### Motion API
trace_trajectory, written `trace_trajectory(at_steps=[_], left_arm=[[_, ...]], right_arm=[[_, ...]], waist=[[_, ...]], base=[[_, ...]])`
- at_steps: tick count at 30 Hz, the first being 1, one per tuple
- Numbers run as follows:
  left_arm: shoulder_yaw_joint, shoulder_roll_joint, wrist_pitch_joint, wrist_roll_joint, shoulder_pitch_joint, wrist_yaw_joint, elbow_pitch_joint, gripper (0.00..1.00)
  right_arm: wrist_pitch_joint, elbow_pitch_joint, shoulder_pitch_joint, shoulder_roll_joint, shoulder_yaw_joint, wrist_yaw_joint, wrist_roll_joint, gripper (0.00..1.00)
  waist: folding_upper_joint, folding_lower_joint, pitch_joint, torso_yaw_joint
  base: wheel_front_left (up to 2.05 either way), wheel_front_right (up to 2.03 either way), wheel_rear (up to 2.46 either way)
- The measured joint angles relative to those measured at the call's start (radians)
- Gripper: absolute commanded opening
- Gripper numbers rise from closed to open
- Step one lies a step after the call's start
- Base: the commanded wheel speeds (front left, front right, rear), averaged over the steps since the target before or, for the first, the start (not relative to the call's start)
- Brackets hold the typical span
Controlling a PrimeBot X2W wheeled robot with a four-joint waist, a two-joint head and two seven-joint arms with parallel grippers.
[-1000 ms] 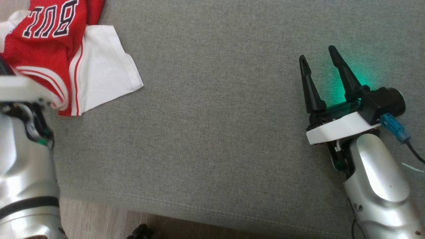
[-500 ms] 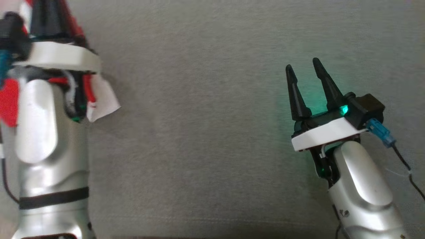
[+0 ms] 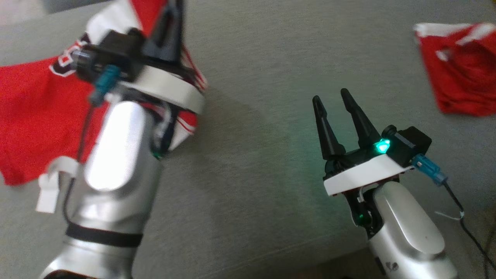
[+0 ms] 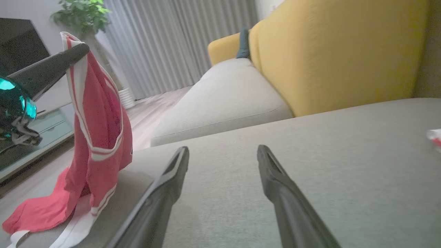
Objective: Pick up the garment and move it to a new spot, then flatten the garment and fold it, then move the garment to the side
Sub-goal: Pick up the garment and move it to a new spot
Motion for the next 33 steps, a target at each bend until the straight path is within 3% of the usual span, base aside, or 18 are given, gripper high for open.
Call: trace_trajectory(at_steps=[9,10,11,12,18,22,33], left_arm=[[-0.283,0.000,0.000,-0.164,-0.012,0.081,0.016,0.02],[-0.296,0.000,0.000,-0.170,-0.012,0.093,0.021,0.31],[-0.304,0.000,0.000,-0.175,-0.012,0.106,0.026,0.96],[-0.308,0.000,0.000,-0.178,-0.012,0.116,0.032,1.00],[-0.235,0.003,0.000,-0.158,0.044,0.176,0.057,1.00],[-0.125,0.027,0.000,-0.119,0.214,0.200,0.030,1.00],[0.073,0.036,0.000,-0.041,0.483,0.202,-0.075,1.00]], right_arm=[[0.000,-0.008,0.011,0.001,0.026,0.000,0.033,1.00],[0.000,-0.008,0.015,0.001,0.025,0.000,0.033,1.00],[0.000,-0.008,0.020,0.001,0.023,0.000,0.033,1.00],[0.000,-0.007,0.023,0.001,0.022,0.000,0.033,1.00],[0.000,-0.005,0.021,0.002,0.009,0.000,0.023,1.00],[0.000,0.012,0.023,0.003,-0.011,0.000,-0.006,1.00],[0.000,0.062,0.079,0.003,-0.033,0.000,-0.033,1.00]], waist=[[0.0000,0.0000,-0.027,-0.166],[0.0000,0.0000,-0.027,-0.172],[0.0000,0.0000,-0.027,-0.172],[0.0000,0.0000,-0.027,-0.168],[0.0000,0.0000,-0.031,-0.108],[0.0000,0.0000,-0.049,-0.031],[0.0000,0.0000,-0.123,0.123]], base=[[0.00,0.00,0.00],[0.00,0.00,0.00],[0.00,0.00,0.00],[0.00,0.00,0.00],[0.00,0.00,0.00],[0.00,0.00,0.00],[0.00,0.00,0.00]])
